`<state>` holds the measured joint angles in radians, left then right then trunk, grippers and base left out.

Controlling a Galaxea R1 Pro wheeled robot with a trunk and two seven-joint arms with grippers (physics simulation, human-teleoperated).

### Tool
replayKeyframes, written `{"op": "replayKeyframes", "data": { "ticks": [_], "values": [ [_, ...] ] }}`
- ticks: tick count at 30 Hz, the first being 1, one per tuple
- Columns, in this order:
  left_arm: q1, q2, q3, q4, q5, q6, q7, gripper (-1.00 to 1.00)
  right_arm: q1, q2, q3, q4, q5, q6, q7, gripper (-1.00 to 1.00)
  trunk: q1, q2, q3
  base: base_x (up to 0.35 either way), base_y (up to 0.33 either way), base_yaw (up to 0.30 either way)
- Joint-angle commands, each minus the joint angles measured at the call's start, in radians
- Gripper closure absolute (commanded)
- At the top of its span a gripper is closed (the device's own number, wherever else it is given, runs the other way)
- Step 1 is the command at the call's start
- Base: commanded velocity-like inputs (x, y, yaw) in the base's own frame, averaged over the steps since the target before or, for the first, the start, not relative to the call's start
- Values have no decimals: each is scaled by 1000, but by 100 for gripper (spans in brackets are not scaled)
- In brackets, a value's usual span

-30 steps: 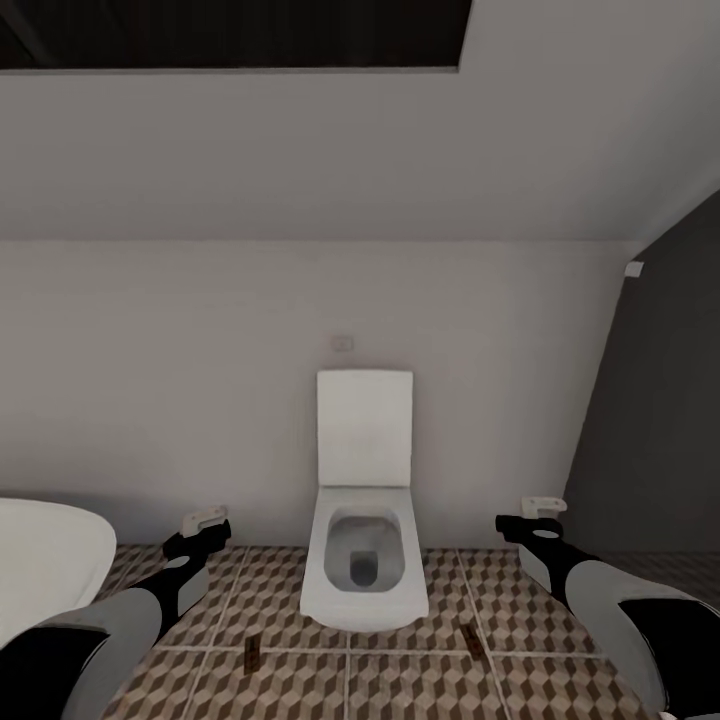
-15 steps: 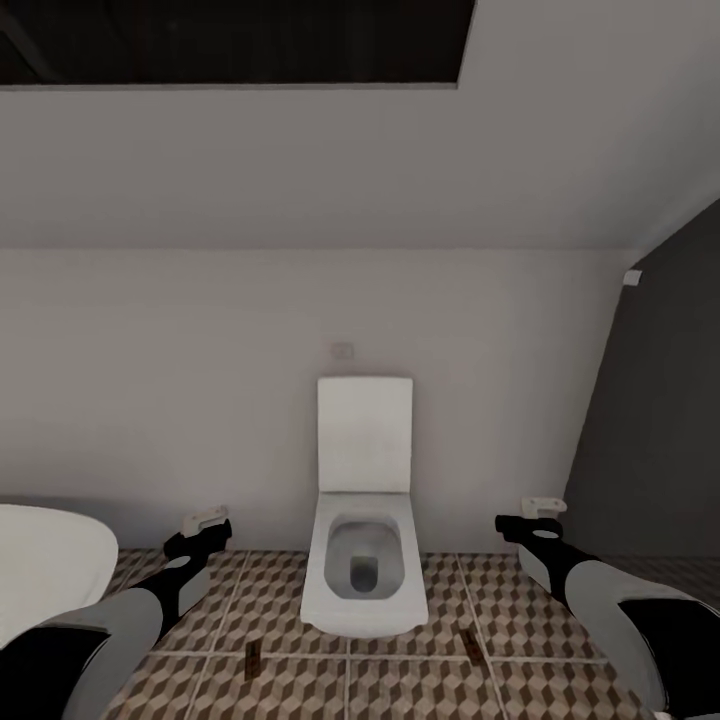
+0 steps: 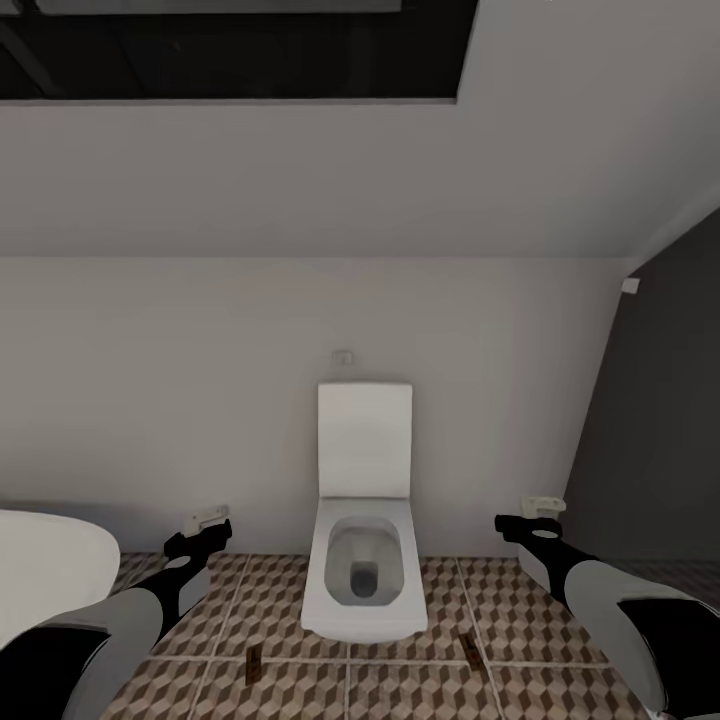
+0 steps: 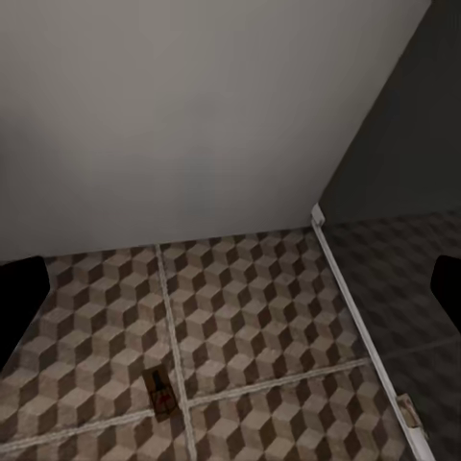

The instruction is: Take the four mousetraps from the cabinet in the bathroom and place them on the bathroom floor. Make sure all four end up on the same floor surface, and ensure that at least two of them are either under or directly next to the same bathroom sink.

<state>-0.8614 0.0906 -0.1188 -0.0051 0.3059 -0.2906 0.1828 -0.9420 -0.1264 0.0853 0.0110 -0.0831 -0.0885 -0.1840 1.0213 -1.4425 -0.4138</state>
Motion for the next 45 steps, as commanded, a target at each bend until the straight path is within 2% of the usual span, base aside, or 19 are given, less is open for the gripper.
{"op": "replayKeyframes", "data": {
  "ticks": [1, 7, 33, 45],
  "values": [
    [-1, 0, -9, 0, 7, -2, 3, -100, -1, 0, 8, 1, -9, -4, -2, -100, -4, 7, 2, 0, 0, 0],
    [-1, 0, -9, 0, 7, -4, 3, -100, -1, 0, 8, 1, -8, -4, -2, -100, -27, 49, 21, 0, 0, 0],
    [-2, 0, -8, -1, 4, -6, 2, -100, -1, 2, 9, 12, 0, -9, 4, -100, -27, 49, 21, 0, 0, 0],
    [-2, 4, -9, 0, 3, 19, -30, -100, 7, 3, 10, 15, 0, -10, 6, -100, -27, 49, 21, 0, 0, 0]
  ]
}}
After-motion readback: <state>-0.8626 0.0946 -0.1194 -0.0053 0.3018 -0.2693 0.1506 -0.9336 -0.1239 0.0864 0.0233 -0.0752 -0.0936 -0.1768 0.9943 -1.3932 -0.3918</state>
